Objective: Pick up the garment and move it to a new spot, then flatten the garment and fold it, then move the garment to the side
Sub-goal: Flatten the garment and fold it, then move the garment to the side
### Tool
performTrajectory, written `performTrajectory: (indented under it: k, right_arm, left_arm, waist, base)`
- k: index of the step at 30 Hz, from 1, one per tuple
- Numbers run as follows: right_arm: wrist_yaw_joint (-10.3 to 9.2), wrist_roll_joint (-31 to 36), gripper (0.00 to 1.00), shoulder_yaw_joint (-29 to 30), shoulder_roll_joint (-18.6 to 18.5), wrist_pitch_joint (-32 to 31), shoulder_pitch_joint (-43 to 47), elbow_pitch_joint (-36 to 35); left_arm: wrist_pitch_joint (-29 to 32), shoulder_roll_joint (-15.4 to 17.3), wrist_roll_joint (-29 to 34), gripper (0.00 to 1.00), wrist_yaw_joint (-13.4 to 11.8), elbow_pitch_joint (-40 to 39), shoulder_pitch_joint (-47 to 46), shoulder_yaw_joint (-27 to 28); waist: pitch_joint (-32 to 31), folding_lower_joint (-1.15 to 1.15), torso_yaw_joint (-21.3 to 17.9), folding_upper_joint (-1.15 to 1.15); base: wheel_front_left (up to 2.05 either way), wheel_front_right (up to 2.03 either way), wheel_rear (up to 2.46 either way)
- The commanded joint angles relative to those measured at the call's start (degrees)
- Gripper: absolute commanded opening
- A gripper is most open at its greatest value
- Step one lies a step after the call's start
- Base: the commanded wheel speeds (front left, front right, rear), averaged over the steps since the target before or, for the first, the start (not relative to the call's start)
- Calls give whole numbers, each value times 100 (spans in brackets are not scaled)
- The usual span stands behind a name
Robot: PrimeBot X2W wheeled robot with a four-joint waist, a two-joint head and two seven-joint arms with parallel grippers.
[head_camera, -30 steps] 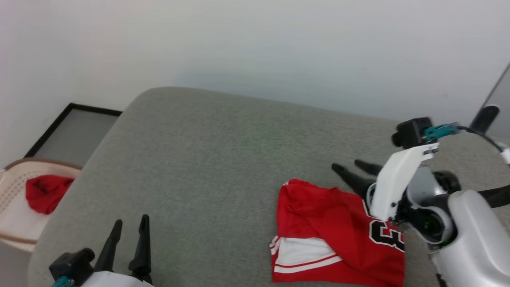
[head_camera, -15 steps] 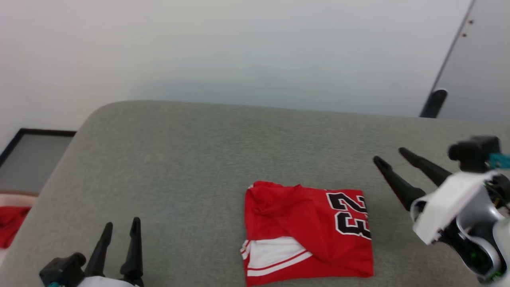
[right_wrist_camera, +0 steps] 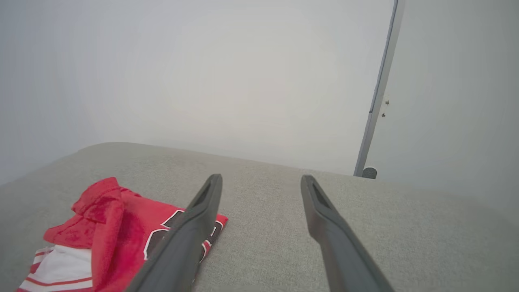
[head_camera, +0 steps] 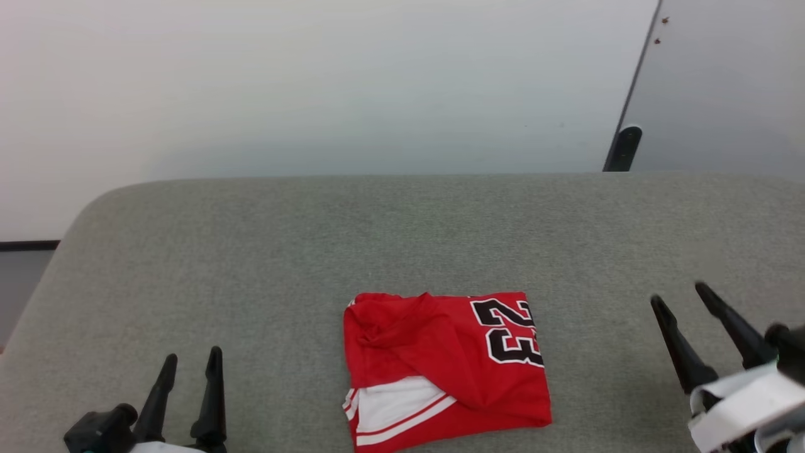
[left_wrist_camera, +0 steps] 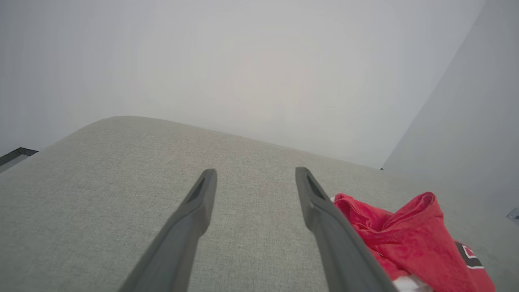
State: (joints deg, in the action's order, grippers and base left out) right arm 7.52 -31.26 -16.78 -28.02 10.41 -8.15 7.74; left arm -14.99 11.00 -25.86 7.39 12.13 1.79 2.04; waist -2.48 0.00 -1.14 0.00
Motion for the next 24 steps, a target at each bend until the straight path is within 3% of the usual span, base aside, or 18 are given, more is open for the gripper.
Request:
performTrajectory:
  k: [1, 16, 24]
  right_arm:
    - [-7, 110, 100, 118, 77, 144, 149, 113]
    - [-7, 245, 100, 389, 309, 376, 389, 384]
    - [-7, 289, 100, 241, 331, 328, 312, 396]
  left_arm:
    - [-13, -4, 73, 100, 14, -43, 97, 30]
    - [-14, -20, 254, 100, 16, -149, 135, -6]
    - [-14, -19, 275, 100, 16, -104, 32, 125]
  waist:
    - [-2, 0, -64, 0]
    - [45, 0, -94, 0]
    - [18, 0, 237, 0]
  base:
    - [0, 0, 0]
    - [0, 0, 0]
    - [0, 0, 0]
